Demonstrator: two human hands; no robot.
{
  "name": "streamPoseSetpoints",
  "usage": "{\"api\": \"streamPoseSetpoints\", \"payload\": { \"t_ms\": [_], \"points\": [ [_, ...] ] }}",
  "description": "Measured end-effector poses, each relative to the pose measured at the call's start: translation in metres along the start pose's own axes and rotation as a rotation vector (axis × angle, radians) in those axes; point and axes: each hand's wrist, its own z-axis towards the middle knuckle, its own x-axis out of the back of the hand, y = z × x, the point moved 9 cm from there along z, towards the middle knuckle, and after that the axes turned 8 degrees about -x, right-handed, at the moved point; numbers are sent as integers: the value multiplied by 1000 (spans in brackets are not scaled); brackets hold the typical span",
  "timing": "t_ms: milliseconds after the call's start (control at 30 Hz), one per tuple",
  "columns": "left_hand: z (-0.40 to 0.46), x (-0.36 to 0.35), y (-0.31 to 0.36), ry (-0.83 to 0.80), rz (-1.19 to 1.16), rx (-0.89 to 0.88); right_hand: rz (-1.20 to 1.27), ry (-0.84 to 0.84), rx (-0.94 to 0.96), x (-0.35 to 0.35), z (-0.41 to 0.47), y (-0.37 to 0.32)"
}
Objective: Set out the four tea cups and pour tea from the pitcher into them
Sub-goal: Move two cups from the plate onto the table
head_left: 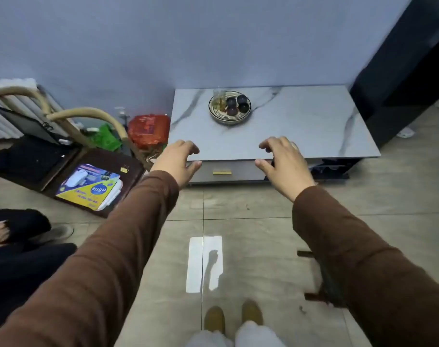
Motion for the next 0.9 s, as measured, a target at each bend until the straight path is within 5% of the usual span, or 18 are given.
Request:
{"api": "streamPoseSetpoints", "payload": {
  "t_ms": [467, 900],
  "points": [
    [85, -121, -41, -282, 65, 116, -129, -192, -96, -91, 80, 95],
    [219, -160, -110, -345, -13, 211, -101, -374, -129, -161, 236, 119]
  ]
}}
